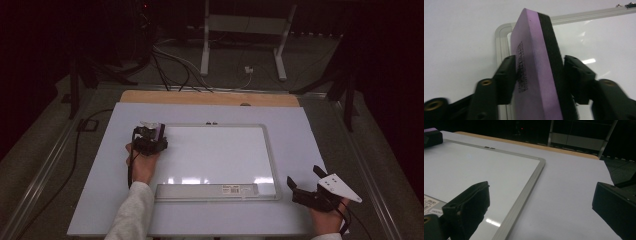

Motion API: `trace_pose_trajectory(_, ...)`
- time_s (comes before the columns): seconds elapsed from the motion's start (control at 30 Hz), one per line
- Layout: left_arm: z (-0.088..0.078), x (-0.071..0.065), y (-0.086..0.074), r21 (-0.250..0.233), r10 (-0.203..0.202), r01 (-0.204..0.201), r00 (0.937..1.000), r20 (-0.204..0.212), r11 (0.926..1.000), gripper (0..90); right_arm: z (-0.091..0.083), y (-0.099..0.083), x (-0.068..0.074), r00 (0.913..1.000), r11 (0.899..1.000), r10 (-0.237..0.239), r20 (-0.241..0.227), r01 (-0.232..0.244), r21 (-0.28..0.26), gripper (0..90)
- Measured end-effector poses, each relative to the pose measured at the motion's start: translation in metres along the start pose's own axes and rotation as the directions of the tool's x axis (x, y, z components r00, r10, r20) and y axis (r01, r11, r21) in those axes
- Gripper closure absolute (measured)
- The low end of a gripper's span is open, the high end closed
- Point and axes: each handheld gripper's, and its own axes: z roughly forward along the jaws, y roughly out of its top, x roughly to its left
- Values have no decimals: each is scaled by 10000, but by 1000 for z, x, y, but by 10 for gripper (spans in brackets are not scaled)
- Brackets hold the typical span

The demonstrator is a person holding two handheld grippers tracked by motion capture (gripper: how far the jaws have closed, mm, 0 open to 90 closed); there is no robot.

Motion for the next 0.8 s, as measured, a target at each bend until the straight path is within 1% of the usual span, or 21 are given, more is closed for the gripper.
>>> trace_pose_trajectory(0.13,-1,3,-2,-206,-443,442,9990,-74,9988,590,0,0,1,10000,10000,-33,-9,33,11,18)
trace_pose_trajectory(0.2,-1,4,-2,-222,-550,546,9983,-176,9983,612,0,0,1,10000,10000,-31,-11,31,13,18)
trace_pose_trajectory(0.23,-1,5,-2,-245,-687,682,9974,-212,9974,621,0,0,1,10000,10000,-37,-9,37,12,18)
trace_pose_trajectory(0.27,0,5,-2,-295,-827,821,9964,-210,9962,625,0,0,0,10000,10000,-26,-9,26,19,18)
trace_pose_trajectory(0.43,3,3,1,-380,-1224,1204,9910,-548,9920,633,0,0,1,10000,10000,-32,-21,32,-5,18)
trace_pose_trajectory(0.6,7,2,5,-393,-1482,1454,9856,-810,9886,634,-1,0,-1,10000,10000,-2,10,2,-19,18)
trace_pose_trajectory(0.63,8,2,5,-423,-1565,1534,9843,-819,9873,634,-1,0,-1,10000,10000,11,10,-11,-18,18)
trace_pose_trajectory(0.8,10,3,8,-452,-1693,1658,9815,-895,9851,633,-1,0,0,10000,10000,11,-4,-11,-25,18)
